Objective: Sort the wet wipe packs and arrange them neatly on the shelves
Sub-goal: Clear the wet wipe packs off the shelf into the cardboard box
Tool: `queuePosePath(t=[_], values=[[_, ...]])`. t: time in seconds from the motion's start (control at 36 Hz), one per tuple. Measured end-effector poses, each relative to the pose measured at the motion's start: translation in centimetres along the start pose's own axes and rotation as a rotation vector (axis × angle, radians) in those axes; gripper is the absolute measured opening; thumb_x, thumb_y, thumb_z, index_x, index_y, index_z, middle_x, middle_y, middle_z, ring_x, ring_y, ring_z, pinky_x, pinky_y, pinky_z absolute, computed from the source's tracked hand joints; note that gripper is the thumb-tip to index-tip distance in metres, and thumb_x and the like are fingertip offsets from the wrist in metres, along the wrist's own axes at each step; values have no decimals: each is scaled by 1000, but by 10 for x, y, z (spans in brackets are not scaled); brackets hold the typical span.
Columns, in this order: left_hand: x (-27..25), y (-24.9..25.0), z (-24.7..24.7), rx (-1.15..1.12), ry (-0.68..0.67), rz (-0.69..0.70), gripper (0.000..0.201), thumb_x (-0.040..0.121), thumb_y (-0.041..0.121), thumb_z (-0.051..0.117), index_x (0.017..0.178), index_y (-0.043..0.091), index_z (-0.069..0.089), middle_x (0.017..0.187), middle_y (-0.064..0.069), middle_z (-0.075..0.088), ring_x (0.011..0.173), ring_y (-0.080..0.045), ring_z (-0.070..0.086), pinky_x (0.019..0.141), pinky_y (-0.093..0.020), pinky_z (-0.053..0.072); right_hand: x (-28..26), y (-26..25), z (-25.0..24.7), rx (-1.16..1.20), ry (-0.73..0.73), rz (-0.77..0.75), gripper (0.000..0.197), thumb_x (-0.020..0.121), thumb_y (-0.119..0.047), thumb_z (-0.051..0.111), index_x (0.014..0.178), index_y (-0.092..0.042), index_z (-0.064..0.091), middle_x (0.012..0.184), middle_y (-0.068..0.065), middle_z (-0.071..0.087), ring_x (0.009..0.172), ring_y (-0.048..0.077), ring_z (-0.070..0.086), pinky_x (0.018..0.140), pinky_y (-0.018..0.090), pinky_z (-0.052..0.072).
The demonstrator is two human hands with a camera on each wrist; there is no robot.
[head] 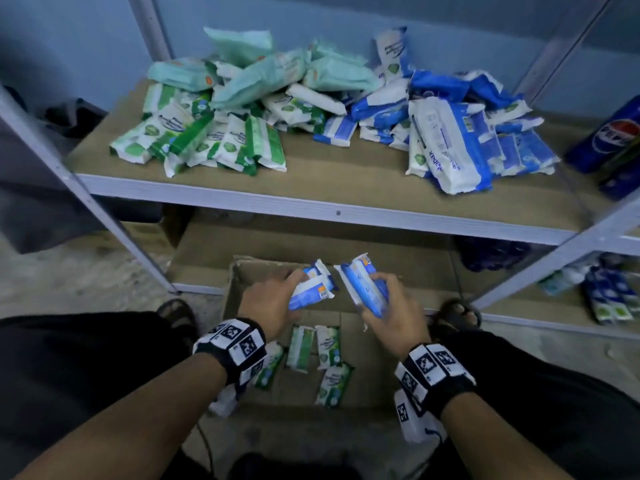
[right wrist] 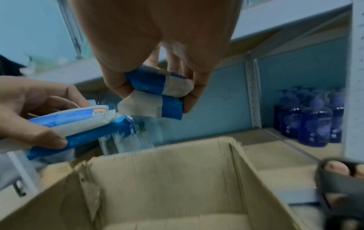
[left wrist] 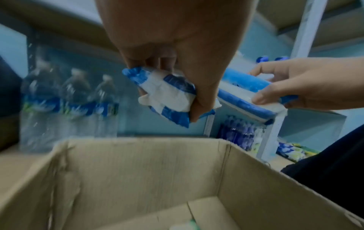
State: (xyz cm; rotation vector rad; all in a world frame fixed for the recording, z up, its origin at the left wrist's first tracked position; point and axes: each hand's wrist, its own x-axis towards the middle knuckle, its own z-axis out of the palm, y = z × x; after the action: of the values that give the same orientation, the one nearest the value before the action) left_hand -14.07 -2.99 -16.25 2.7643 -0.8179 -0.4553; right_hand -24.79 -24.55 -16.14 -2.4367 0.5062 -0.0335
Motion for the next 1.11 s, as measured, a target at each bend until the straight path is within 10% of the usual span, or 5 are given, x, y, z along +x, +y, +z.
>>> queuePosePath(t=[0.31, 0.53, 0.75, 0.86, 1.11], values=[[19, -58, 118, -86, -389, -291, 79, 84, 35, 73, 145, 21, 24, 125, -13, 57, 105, -36, 61, 80, -42, 53, 15, 74, 90, -448, -658, 311, 60, 88, -35, 66, 138, -23, 36, 126, 9, 60, 110, 32, 61, 81, 35, 51], [37, -91, 175, -140, -488, -408, 80, 88, 39, 69, 150, 19, 22, 137, -14, 51, 117, -35, 56, 88, -40, 50, 27, 121, 134, -417, -720, 574, 83, 87, -39, 70, 152, -16, 24, 136, 15, 52, 113, 35, 59, 83, 36, 53], [68, -104, 202, -285, -365, -606, 78, 88, 39, 68, 147, 14, 24, 128, -18, 56, 106, -38, 60, 77, -40, 50, 60, 142, 157, -275, -575, 633, 76, 86, -51, 67, 141, -13, 34, 119, 15, 59, 73, 27, 52, 59, 30, 43], [81, -107, 213, -305, -319, -639, 78, 90, 43, 64, 148, 13, 20, 125, -19, 56, 100, -39, 61, 71, -38, 47, 67, 142, 165, -245, -490, 573, 73, 85, -56, 67, 136, -14, 37, 117, 17, 58, 91, 40, 62, 67, 37, 46], [88, -102, 246, -185, -387, -391, 72, 83, 50, 62, 147, 26, 40, 158, -1, 27, 143, -24, 28, 117, -36, 27, 63, 136, 188, -352, -710, 370, 48, 90, -34, 62, 134, -17, 54, 144, 7, 41, 129, 25, 48, 106, 32, 42]])
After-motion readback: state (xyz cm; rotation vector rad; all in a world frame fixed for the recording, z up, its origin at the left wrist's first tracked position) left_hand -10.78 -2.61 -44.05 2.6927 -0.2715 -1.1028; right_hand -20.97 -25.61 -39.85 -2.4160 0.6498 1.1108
